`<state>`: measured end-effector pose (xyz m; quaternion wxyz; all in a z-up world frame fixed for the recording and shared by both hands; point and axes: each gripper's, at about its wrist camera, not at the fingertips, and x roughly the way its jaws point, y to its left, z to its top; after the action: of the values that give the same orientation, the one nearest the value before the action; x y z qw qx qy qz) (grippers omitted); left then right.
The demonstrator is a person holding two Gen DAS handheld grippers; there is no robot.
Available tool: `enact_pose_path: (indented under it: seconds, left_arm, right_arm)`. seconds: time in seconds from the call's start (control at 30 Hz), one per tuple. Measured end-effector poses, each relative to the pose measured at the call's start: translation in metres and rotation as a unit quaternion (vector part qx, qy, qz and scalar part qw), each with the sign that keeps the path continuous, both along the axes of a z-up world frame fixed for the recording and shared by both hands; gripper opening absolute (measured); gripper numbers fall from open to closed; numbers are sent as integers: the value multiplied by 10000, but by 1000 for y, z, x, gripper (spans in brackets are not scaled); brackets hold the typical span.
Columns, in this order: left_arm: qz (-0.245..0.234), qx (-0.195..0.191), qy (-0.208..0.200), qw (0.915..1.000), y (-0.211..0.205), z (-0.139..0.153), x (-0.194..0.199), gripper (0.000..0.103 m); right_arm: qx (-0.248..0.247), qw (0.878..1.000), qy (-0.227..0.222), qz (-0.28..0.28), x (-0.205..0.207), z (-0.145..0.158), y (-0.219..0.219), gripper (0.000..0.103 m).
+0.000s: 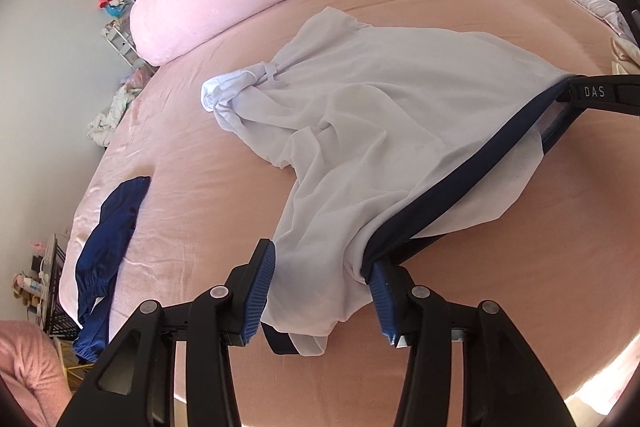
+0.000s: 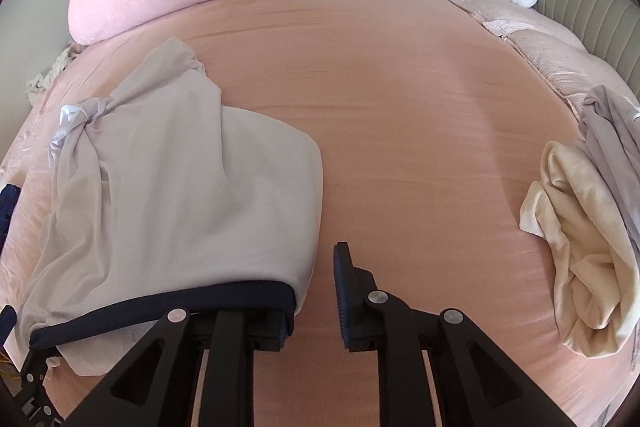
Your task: Fold clothes
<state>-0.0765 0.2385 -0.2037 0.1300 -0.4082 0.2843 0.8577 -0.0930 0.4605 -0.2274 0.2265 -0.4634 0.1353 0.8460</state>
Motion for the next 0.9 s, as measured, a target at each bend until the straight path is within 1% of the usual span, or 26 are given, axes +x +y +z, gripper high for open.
enact_pose_path:
  seconds: [0.03,0.07,0.2,0.3,0.53,0.73,0.9]
  left_arm:
    - [12,-3,-2,10000,-2,0,0,47]
    - [23,-6,-4,10000,-3,1,0,48]
    - [87,-21,-31,10000,-11,2,-2,48]
    - [195,6,-123,9997,-18,1,-5,48]
    - [305,125,-135,9994,-38,4,-3,49]
    - [406,192,-253,9987,-51,4,1,49]
    - [392,367,-523,9972,-58,7,6,49]
  right_arm:
    - [0,10000,27,-24,2,2,0,23]
    - [13,10000,51,-68,5,3,-1,23]
    - [124,9997,23,-201,13,3,-10,23]
    - [158,9997,-21,-158,16,1,-18,23]
    - [-153,9996,106,-209,39,-3,-31,23]
    - [-236,9990,103,-363,59,-5,-46,23]
    - [-217,9983,173,-516,69,2,-50,23]
